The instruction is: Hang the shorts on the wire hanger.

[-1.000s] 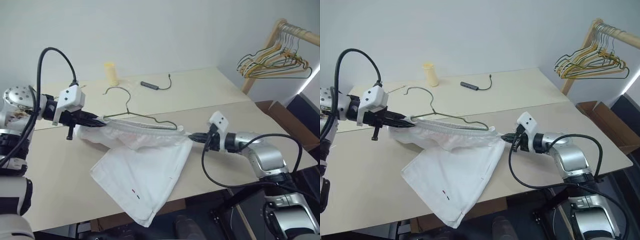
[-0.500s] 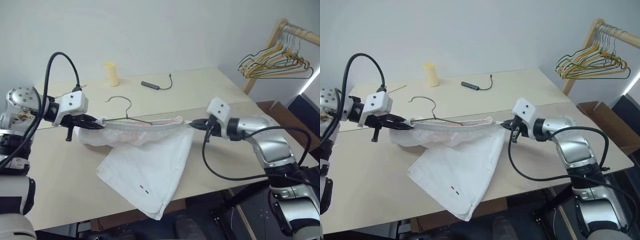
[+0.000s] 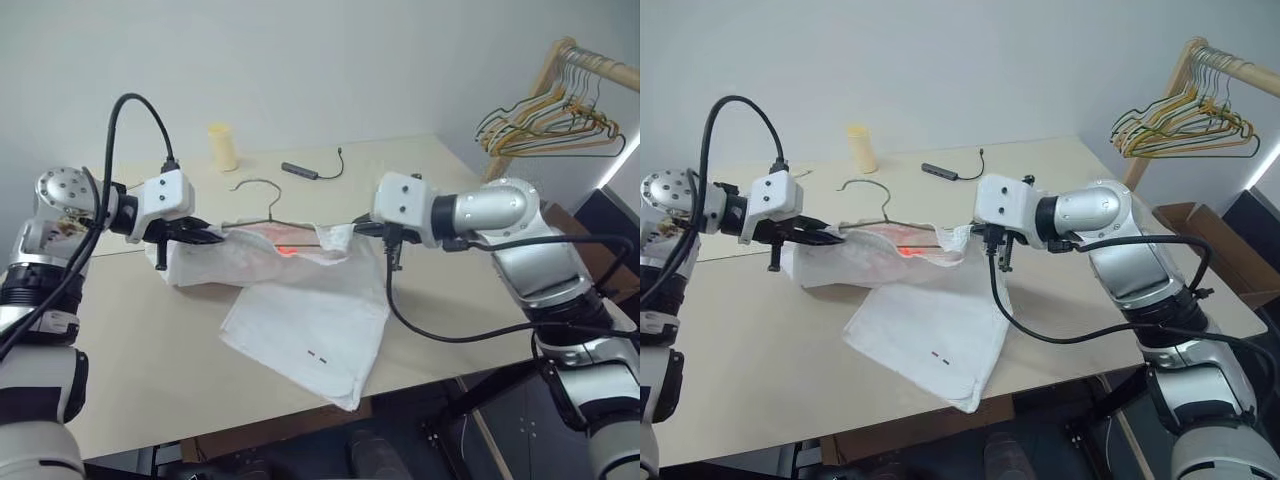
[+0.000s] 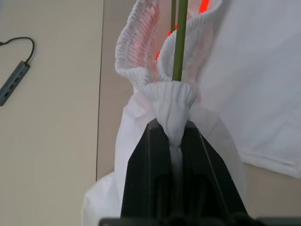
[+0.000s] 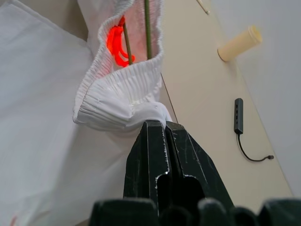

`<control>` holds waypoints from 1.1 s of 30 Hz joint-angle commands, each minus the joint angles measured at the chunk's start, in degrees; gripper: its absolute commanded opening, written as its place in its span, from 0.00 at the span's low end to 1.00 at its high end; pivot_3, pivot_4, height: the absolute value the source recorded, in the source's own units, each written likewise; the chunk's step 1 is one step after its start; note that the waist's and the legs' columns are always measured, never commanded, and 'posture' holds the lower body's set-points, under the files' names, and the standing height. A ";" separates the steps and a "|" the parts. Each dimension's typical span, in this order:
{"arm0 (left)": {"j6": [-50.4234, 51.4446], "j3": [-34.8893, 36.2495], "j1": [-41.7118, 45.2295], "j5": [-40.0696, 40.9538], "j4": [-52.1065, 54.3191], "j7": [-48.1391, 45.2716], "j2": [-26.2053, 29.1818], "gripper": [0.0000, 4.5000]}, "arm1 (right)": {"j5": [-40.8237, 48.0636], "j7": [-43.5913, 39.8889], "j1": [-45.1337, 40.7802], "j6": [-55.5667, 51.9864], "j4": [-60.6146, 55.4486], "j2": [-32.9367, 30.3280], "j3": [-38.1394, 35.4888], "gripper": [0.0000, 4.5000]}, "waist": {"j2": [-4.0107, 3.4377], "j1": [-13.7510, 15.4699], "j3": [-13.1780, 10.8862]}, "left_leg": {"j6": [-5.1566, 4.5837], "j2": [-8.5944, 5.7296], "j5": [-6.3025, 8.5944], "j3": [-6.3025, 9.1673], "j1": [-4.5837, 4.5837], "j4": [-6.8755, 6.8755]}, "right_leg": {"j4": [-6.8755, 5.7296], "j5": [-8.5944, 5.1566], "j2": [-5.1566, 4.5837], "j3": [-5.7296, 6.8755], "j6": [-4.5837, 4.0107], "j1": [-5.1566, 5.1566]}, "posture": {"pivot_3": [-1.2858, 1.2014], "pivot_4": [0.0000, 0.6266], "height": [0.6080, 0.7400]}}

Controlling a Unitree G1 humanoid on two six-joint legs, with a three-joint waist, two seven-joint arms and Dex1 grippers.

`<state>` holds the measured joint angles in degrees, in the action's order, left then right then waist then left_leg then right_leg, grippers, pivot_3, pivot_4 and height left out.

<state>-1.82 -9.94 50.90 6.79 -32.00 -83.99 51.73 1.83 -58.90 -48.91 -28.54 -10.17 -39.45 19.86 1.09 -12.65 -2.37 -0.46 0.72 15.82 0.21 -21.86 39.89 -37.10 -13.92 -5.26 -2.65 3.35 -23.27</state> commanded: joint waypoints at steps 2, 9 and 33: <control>1.97 3.54 0.05 3.21 4.02 -2.11 0.72 0.00 | -2.97 2.27 -2.56 -5.62 0.85 1.20 0.35 0.01 | 0.00 -0.01 0.00 | 0.00 -0.01 0.00 0.00 0.01 0.00 | -0.02 0.00 0.00 0.00 0.00 0.00 | 0.44 0.00 1.00; 0.04 3.37 -2.83 0.82 4.62 -1.25 0.95 0.00 | 5.68 2.13 -10.08 -23.19 2.94 3.22 -8.77 0.01 | -0.01 -0.62 -0.01 | 0.00 -0.01 0.00 0.01 0.02 -0.01 | -0.03 0.01 -0.01 -0.02 -0.01 -0.01 | 0.44 0.00 1.00; 6.45 7.69 -4.24 5.40 9.62 2.17 -3.18 0.00 | 9.70 0.60 -9.41 -26.92 1.02 -2.19 -3.81 0.01 | -0.10 -1.38 -0.05 | 0.00 -0.09 -0.01 0.01 -0.21 -0.01 | -0.10 0.01 -0.10 -0.07 -0.02 -0.30 | 0.43 0.00 1.00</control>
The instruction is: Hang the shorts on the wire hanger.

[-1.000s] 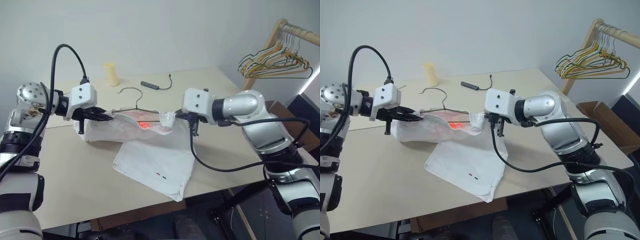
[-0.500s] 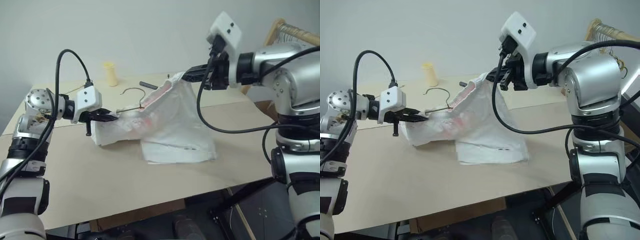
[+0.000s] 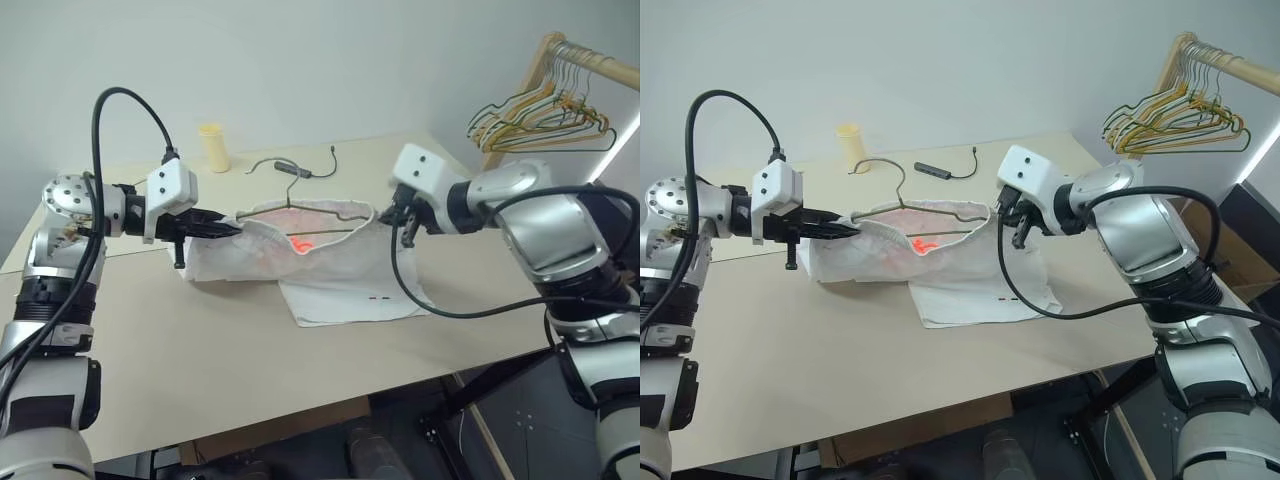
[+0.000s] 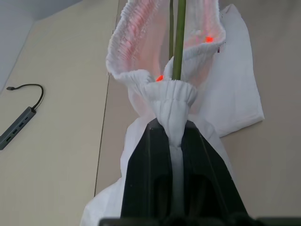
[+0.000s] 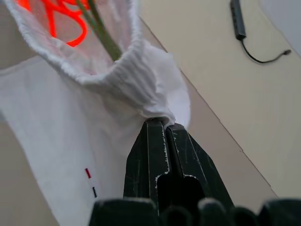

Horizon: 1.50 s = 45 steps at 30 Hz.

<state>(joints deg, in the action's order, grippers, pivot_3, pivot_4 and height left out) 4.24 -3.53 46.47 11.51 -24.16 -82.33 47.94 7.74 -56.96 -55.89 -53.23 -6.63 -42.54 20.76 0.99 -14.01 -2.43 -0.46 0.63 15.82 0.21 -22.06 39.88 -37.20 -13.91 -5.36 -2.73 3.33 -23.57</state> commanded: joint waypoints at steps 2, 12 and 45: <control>1.03 1.18 -0.22 0.94 2.73 0.63 0.23 0.00 | 5.49 -1.30 -3.11 -3.91 -2.45 1.68 -5.98 0.01 | 0.00 -0.05 0.00 | 0.00 0.02 0.00 0.01 0.03 0.00 | 0.00 0.00 0.03 0.00 0.00 0.02 | 0.43 0.00 1.00; 4.15 1.79 -2.58 2.73 7.61 1.36 -1.74 0.00 | 3.90 2.05 -1.94 -1.97 -4.35 2.04 -3.22 0.01 | 0.00 0.40 0.00 | 0.00 0.01 0.00 0.02 0.01 0.00 | 0.01 0.00 0.00 0.01 0.00 0.03 | 0.43 0.00 1.00; -0.46 1.91 -1.55 2.31 3.61 -1.49 -0.02 0.00 | 2.26 -11.11 7.83 37.49 7.28 -1.29 -10.00 0.88 | 0.02 0.32 0.01 | 0.00 0.05 0.01 -0.01 0.33 -0.01 | 0.08 0.00 0.03 0.01 0.00 0.35 | 0.43 0.00 1.00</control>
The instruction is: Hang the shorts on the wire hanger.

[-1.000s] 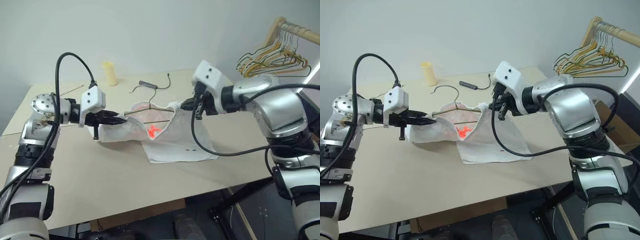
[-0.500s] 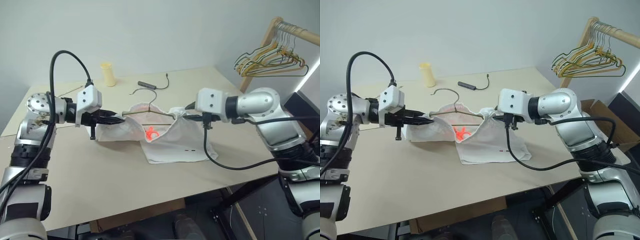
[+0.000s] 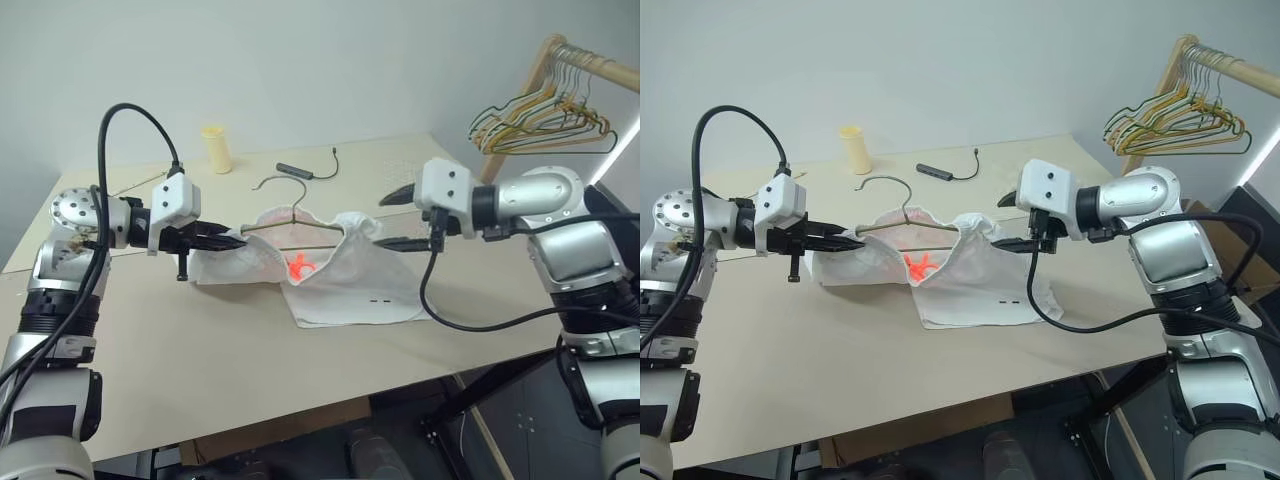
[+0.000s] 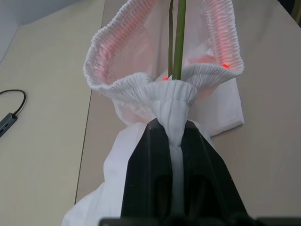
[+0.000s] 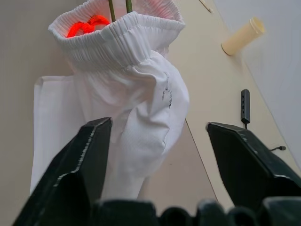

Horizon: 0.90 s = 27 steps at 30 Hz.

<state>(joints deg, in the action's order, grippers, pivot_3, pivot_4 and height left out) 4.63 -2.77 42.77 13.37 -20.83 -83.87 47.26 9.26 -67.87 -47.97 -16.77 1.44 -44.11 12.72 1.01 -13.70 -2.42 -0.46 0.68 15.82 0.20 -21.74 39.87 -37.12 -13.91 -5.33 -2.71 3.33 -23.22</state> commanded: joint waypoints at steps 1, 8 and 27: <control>-0.93 1.12 2.22 0.40 0.17 0.07 0.62 0.00 | 1.20 -0.41 0.07 1.01 -1.03 0.53 -2.08 0.88 | 0.00 0.01 0.00 | 0.00 0.00 0.00 0.00 0.00 0.00 | 0.00 0.00 0.00 0.00 0.00 0.00 | 0.43 0.00 1.00; -0.90 1.25 2.72 1.35 0.21 -1.00 0.29 0.00 | 0.90 -0.24 -1.14 1.19 0.73 3.74 -0.88 0.88 | 0.00 -0.01 0.00 | 0.00 0.00 0.00 0.00 -0.01 0.00 | 0.00 0.00 0.00 0.00 0.00 0.00 | 0.43 0.00 1.00; -0.51 1.92 2.71 3.13 1.38 -1.78 0.01 0.00 | 0.45 0.90 -2.32 -5.15 3.57 11.30 1.14 0.28 | 0.00 -0.01 0.00 | 0.00 -0.01 0.00 0.04 -0.02 0.00 | -0.02 0.00 -0.01 0.01 0.00 -0.01 | 0.43 0.00 1.00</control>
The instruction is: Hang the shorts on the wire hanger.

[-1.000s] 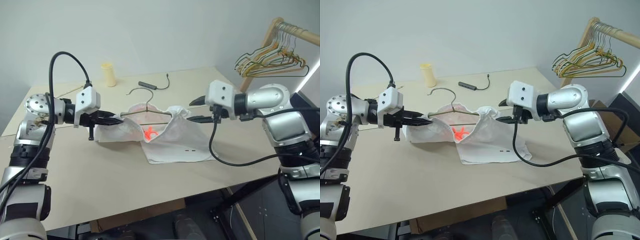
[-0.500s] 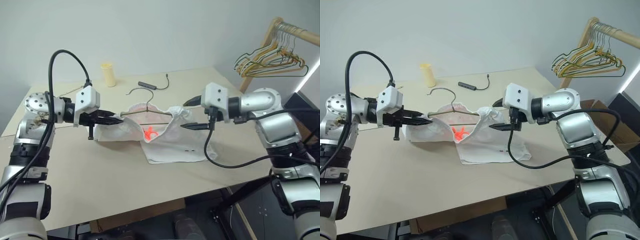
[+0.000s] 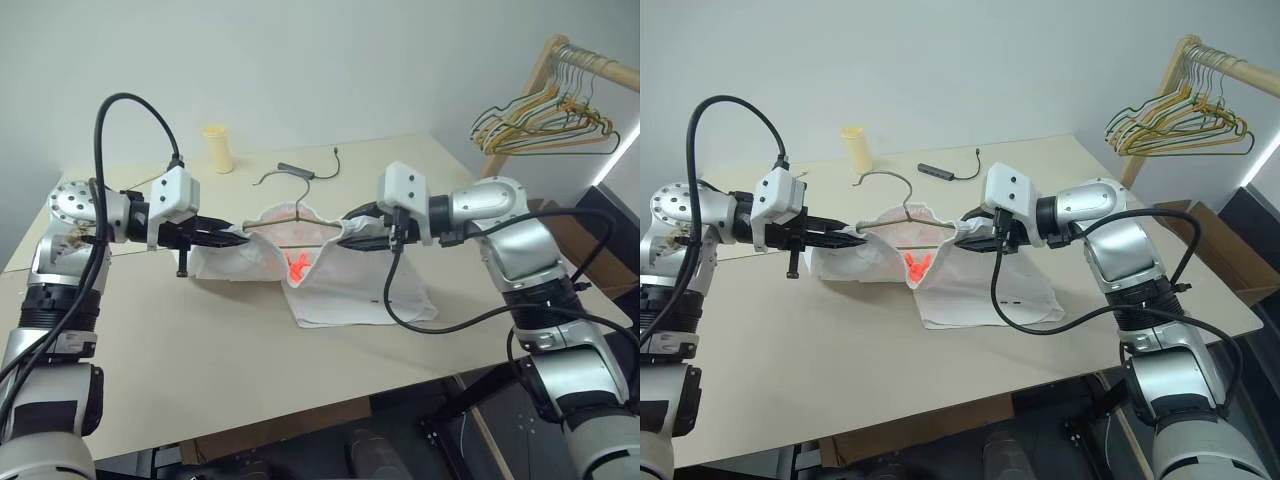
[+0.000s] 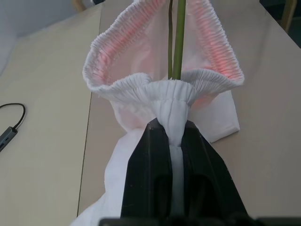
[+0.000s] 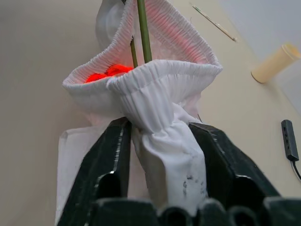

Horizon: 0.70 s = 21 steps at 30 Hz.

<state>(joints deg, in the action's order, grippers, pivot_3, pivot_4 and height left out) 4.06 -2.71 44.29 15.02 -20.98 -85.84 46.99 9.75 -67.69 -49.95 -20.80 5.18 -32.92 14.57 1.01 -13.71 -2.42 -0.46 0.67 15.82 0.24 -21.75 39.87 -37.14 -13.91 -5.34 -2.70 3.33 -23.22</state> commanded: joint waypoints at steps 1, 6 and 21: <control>0.03 1.87 1.19 1.51 1.43 0.24 0.33 0.00 | -0.03 0.88 -0.28 -1.59 -0.09 0.06 -0.70 0.20 | 0.00 0.01 0.00 | 0.00 0.00 0.00 0.00 0.00 0.00 | 0.00 0.00 0.00 0.00 0.00 0.00 | 0.43 0.00 1.00; 0.02 2.00 1.36 1.70 0.69 0.35 0.37 0.00 | -0.45 1.13 0.04 -1.71 -0.05 -0.30 -0.42 0.01 | 0.00 -0.03 0.00 | 0.00 0.00 0.00 0.00 0.00 0.00 | 0.00 0.00 0.00 0.00 0.00 0.00 | 0.43 0.00 1.00; -2.40 5.05 4.24 2.82 -5.77 0.38 1.10 0.90 | 2.64 5.65 2.64 -8.93 -4.10 -2.25 -6.31 0.00 | 0.00 -0.04 0.00 | 0.00 0.00 0.00 0.01 -0.05 0.00 | 0.02 0.00 -0.01 0.01 0.00 -0.03 | 0.42 0.00 1.00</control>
<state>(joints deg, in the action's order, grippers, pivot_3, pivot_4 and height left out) 3.00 -0.44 46.13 16.23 -26.54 -86.09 47.02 11.25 -63.84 -46.67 -28.34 3.46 -34.27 11.96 1.01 -13.75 -2.42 -0.46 0.67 15.82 0.27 -21.82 39.87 -37.12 -13.91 -5.36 -2.67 3.33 -23.26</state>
